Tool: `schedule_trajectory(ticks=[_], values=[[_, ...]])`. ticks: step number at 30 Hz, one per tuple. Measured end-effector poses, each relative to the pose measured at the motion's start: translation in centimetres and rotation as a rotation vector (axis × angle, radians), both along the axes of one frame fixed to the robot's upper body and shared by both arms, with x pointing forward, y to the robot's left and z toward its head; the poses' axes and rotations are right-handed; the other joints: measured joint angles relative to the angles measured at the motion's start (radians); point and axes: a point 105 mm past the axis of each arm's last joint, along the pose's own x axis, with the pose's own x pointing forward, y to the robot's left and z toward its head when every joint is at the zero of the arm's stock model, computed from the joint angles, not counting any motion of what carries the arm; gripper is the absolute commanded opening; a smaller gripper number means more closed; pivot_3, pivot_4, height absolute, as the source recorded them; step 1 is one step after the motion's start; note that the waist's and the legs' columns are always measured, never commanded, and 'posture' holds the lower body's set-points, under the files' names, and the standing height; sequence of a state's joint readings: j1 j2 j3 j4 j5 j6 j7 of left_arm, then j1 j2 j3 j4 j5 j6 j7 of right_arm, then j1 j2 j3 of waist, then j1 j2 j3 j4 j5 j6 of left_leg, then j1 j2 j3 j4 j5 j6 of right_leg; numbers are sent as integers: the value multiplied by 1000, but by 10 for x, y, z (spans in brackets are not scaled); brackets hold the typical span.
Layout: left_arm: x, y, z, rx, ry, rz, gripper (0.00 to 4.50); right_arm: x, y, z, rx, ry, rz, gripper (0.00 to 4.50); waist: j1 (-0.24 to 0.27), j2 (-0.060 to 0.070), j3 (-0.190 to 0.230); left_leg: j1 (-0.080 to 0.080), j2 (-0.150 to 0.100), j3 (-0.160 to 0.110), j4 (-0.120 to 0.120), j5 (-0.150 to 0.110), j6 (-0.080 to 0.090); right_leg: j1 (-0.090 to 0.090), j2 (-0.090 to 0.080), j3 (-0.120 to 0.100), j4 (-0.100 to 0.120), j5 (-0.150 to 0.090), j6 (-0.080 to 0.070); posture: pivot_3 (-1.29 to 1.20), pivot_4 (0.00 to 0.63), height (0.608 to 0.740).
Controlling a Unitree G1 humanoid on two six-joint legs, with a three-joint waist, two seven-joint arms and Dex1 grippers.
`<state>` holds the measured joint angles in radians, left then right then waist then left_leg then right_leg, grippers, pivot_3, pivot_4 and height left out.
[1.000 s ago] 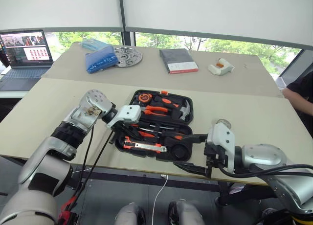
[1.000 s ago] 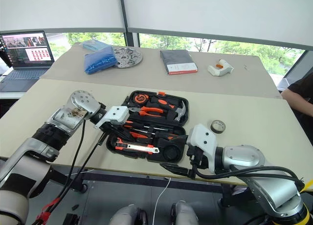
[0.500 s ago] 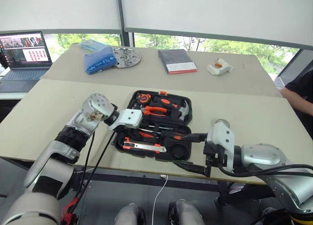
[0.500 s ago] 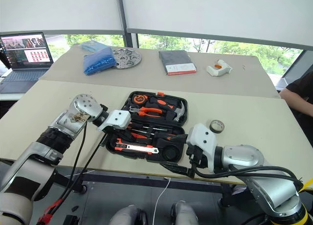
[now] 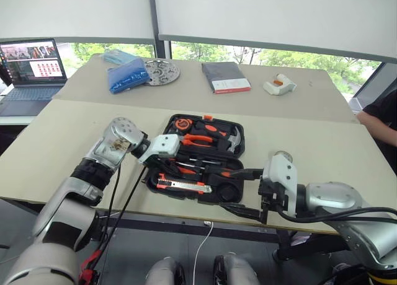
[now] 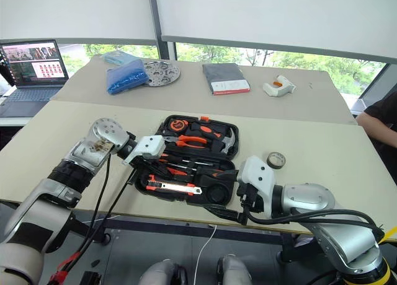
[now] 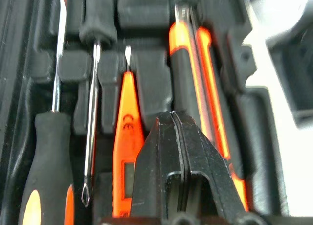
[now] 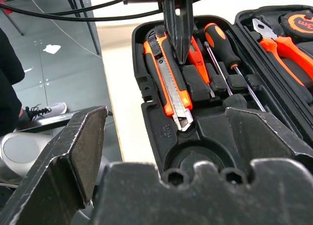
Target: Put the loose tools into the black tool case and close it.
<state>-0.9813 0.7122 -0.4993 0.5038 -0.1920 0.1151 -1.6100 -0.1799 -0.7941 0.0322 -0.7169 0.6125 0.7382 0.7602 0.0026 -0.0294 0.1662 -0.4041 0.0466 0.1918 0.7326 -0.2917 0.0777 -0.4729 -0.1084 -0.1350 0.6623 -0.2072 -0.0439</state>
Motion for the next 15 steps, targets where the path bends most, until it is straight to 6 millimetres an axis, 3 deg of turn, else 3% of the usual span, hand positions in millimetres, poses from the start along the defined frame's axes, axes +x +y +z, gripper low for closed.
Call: schedule_trajectory(ticks=[3, 8, 15], values=[[-5, 1, 2, 7, 12, -18, 39, 0, 0, 0, 0, 0, -1, 4500, 1, 0, 0, 0, 0, 0, 0, 0, 0, 0, 0, 0, 0, 0, 0, 0, 150, 718], [-11, 3, -15, 69, 12, -65, 39, 0, 0, 0, 0, 0, -1, 4500, 4, 0, 0, 0, -1, 0, 0, 0, 0, 0, 0, 0, 0, 0, 0, 0, 150, 718], [-4, -6, -26, 101, -86, -127, 39, 1, -1, 0, 0, 2, -4, 4500, 14, 2, -1, 4, -1, 0, 0, -1, 2, 5, -3, -1, 0, 1, 2, 0, 150, 718]])
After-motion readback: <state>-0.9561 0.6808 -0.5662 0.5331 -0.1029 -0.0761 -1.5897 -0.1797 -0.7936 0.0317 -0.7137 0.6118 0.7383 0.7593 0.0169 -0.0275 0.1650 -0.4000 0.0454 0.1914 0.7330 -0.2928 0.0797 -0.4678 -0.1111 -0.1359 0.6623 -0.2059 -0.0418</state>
